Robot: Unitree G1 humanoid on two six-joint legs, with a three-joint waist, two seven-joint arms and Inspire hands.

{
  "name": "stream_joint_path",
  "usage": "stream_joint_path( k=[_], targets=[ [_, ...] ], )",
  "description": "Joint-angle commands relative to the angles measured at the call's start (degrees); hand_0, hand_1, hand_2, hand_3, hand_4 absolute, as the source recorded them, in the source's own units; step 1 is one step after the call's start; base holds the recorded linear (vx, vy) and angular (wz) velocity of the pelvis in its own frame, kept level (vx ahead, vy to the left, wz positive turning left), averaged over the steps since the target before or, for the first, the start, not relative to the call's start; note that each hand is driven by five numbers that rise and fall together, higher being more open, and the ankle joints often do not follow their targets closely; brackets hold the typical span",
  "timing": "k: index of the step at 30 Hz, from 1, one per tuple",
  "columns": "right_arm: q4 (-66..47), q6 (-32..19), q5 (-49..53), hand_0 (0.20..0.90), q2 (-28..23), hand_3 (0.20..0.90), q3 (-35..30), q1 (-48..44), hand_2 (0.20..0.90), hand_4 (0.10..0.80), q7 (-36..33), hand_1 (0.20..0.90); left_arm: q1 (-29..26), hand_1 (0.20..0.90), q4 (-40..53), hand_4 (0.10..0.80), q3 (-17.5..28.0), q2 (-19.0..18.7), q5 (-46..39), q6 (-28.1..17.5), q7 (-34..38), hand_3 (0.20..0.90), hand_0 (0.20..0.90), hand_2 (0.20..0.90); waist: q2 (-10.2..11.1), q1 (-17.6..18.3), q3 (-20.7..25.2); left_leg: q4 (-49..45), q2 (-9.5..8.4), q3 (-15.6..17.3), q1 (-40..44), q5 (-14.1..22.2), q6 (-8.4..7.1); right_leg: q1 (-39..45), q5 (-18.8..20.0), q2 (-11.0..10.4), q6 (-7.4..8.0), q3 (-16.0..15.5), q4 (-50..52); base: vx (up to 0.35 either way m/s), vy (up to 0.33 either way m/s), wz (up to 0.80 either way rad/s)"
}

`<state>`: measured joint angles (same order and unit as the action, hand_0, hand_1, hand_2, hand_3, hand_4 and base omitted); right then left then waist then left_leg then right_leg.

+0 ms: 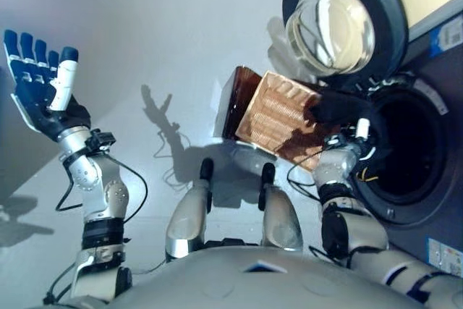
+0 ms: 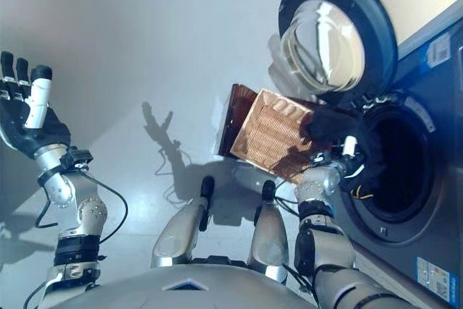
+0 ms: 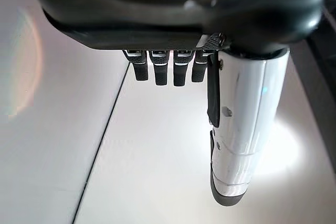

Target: Pick up the clothes and place them into the washing machine

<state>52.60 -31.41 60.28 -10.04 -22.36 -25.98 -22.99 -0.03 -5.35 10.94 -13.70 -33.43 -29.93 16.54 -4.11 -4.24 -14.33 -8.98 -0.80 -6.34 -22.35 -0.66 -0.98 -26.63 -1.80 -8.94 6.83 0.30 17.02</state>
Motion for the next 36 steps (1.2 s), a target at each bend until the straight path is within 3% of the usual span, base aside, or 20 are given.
stream_joint_path(
  k=[1, 8, 15, 20, 23, 29, 36],
  targets=[
    [-7.3, -8.8, -1.5, 0.200, -8.7, 0.200, -1.0, -2.5, 0.200, 0.300, -1.4, 0.200, -2.0, 0.900, 5.8, 0.800, 3.2, -4.8, 2.5, -6.0, -0.3, 0.900, 0.900, 0.900, -2.3, -0.2, 1.8, -4.7, -2.21, 0.9, -2.9, 4.4, -0.92, -0.7, -2.9, 0.9, -2.53, 1.2, 0.5, -0.047, 0.034, -0.03],
    [-6.2, -8.3, -9.9, 0.200, -26.9, 0.200, -3.9, -10.1, 0.200, 0.300, -10.9, 0.200, -2.0, 0.900, 5.6, 0.800, 0.3, -7.1, 2.9, -5.7, -1.5, 0.900, 0.900, 0.900, -7.3, -0.6, 2.4, -5.2, -2.46, 2.3, -5.3, 4.5, -1.29, -5.3, -4.5, 0.5, -2.73, 3.5, 3.6, -0.039, 0.035, -0.13],
    [1.0, -2.7, -17.2, 0.200, -49.0, 0.200, 3.3, -23.8, 0.200, 0.300, -19.0, 0.200, -0.7, 0.900, 6.0, 0.800, -1.8, -9.2, 2.8, -5.1, -2.0, 0.900, 0.900, 0.900, -11.6, -1.8, 2.6, -3.5, -2.16, 4.0, -5.9, 2.2, -2.53, -9.2, -4.6, 0.0, -2.74, 5.5, 5.8, -0.025, 0.022, -0.06],
    [1.1, -0.4, -21.3, 0.200, -56.6, 0.200, 9.3, -29.1, 0.200, 0.300, -19.9, 0.200, 0.1, 0.900, 5.9, 0.800, -2.7, -9.5, 3.1, -5.2, -2.0, 0.900, 0.900, 0.900, -13.1, -1.6, 2.6, -1.8, -1.75, 4.2, -4.7, 1.0, -3.43, -9.5, -5.0, 0.1, -2.77, 5.9, 6.3, 0.006, -0.041, -0.04],
    [3.3, -0.5, -20.5, 0.200, -56.5, 0.200, 11.0, -29.9, 0.200, 0.300, -19.2, 0.200, -0.3, 0.900, 5.3, 0.800, -3.2, -8.5, 2.9, -5.2, -1.6, 0.900, 0.900, 0.900, -13.6, -0.8, 2.0, -1.1, -1.31, 4.5, -4.0, 0.7, -3.66, -9.6, -4.8, 0.9, -2.83, 6.3, 6.5, 0.000, -0.057, -0.05],
    [-0.3, -2.2, -21.4, 0.200, -51.2, 0.200, 4.2, -22.3, 0.200, 0.300, -20.9, 0.200, -0.8, 0.900, 4.6, 0.800, -2.7, -6.0, 2.4, -5.2, -1.4, 0.900, 0.900, 0.900, -13.8, 1.2, 0.3, -2.2, -1.07, 5.0, -3.8, 1.5, -3.73, -9.7, -5.1, 1.8, -3.25, 7.0, 7.2, -0.013, -0.045, -0.10],
    [-0.5, -4.6, -18.8, 0.200, -37.7, 0.200, -0.7, -15.4, 0.200, 0.300, -20.8, 0.200, -2.1, 0.900, 4.2, 0.800, -2.8, -4.5, 2.5, -5.3, -0.5, 0.900, 0.900, 0.900, -13.7, 1.9, -2.0, -7.3, -0.71, 5.6, -6.9, 2.8, -3.72, -11.0, -5.4, 2.6, -4.13, 7.0, 9.1, -0.038, -0.060, 0.02]
  ],
)
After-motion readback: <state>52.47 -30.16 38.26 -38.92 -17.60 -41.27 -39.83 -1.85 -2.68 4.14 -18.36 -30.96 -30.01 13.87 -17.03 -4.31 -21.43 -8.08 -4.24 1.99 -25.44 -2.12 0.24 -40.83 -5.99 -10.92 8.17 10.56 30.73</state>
